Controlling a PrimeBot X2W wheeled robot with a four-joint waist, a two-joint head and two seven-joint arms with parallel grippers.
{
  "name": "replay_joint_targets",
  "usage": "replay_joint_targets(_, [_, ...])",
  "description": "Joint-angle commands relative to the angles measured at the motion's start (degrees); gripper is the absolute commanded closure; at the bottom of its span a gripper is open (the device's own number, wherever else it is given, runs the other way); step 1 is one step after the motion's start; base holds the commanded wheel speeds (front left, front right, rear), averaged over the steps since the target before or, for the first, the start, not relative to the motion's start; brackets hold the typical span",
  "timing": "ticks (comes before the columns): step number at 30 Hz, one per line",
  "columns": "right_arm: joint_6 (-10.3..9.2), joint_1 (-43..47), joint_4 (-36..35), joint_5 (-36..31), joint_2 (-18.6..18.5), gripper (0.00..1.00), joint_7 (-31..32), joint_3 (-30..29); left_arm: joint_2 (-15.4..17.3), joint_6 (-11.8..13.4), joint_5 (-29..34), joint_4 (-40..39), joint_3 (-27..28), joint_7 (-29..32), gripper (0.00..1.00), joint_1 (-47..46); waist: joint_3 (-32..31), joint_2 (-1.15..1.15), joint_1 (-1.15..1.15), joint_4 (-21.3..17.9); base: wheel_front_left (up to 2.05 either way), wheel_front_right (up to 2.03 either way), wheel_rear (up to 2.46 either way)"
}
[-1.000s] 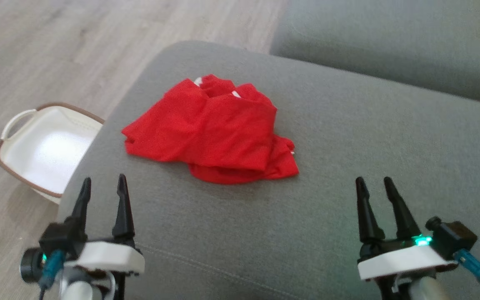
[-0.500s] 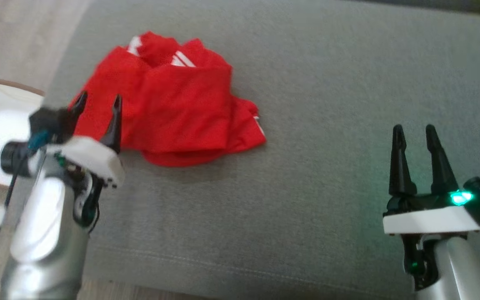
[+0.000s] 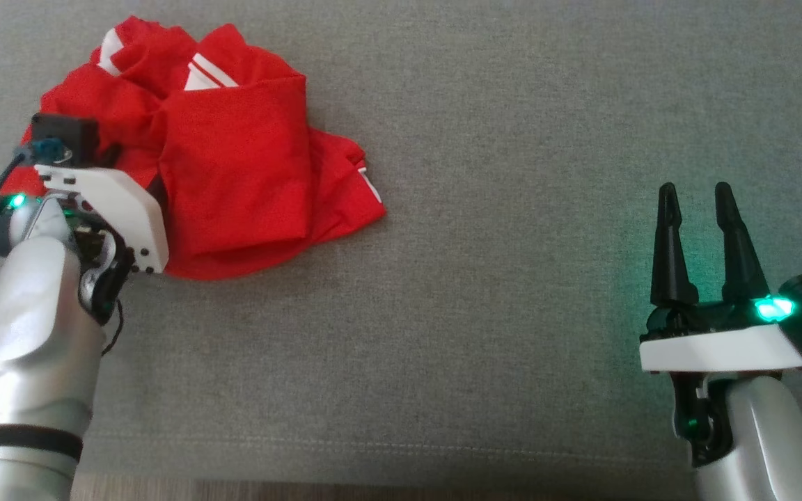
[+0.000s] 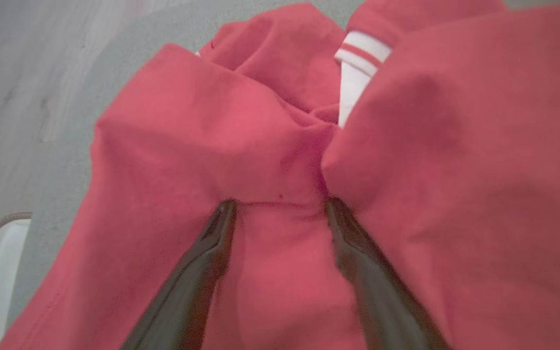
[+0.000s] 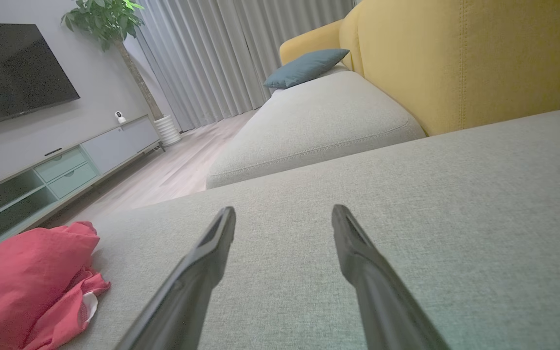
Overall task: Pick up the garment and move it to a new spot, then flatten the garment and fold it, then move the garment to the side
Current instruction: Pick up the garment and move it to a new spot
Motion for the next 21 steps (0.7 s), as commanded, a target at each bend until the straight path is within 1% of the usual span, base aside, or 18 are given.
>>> replay_joint_targets(1, [0.44,-1.8,-2.1,0.0,-0.3,0.00,-0.6,1.4,2.8,-0.2,-1.2,-0.4,1.2,0.3,0.00,-2.4,0.7,0.00,-0.01,-0.4,0.00,0.00,0.00])
replay_joint_targets(2, [0.44,-1.9,-2.1,-0.1,-0.3,0.00,-0.6,1.3,2.6,-0.2,-2.1,0.3,0.5,0.4,0.02,-2.8,0.9,0.00,-0.01,-0.4,0.00,0.00,0.00])
replay_joint_targets(3, [0.44,-1.9,-2.1,-0.1,-0.3,0.00,-0.6,1.2,2.5,-0.2,-2.9,1.1,-0.2,0.7,0.59,-3.1,1.0,0.00,-0.01,-0.4,0.00,0.00,0.00])
replay_joint_targets(4, [0.44,-2.0,-2.0,-0.2,-0.3,0.00,-0.6,1.1,2.6,-0.2,-3.3,1.6,-1.4,0.7,1.00,-3.4,1.0,0.00,-0.01,-0.3,0.00,0.00,0.00])
replay_joint_targets(6, [0.44,-2.0,-1.7,-0.2,-0.3,0.00,-0.6,1.2,2.9,-0.2,-4.4,2.4,-2.3,-0.4,1.00,-4.0,0.7,0.00,-0.01,-0.3,0.00,0.00,0.00])
replay_joint_targets(10, [0.44,-1.7,-1.1,0.0,-0.3,0.00,-0.6,1.3,3.5,-0.1,-4.8,3.2,-1.9,-5.3,1.00,-5.1,-1.1,0.00,-0.01,0.2,0.00,0.00,0.00])
replay_joint_targets(16, [0.44,-0.3,0.1,0.7,-0.3,0.00,-0.6,1.9,4.3,2.4,-3.6,0.5,-1.8,-10.8,1.00,-4.6,-6.0,0.00,-0.01,1.1,0.00,0.00,0.00])
replay_joint_targets(19, [0.44,0.4,0.5,1.4,-0.3,0.00,-0.6,2.3,4.9,3.3,-3.6,-2.1,-1.5,-11.5,1.00,-3.6,-8.2,0.00,-0.01,1.5,0.00,0.00,0.00])
replay_joint_targets(21, [0.44,1.2,0.8,1.9,-0.3,0.00,-0.6,2.8,5.7,4.2,-3.6,-5.5,-1.2,-11.6,1.00,-2.4,-10.0,0.00,-0.01,1.8,0.00,0.00,0.00])
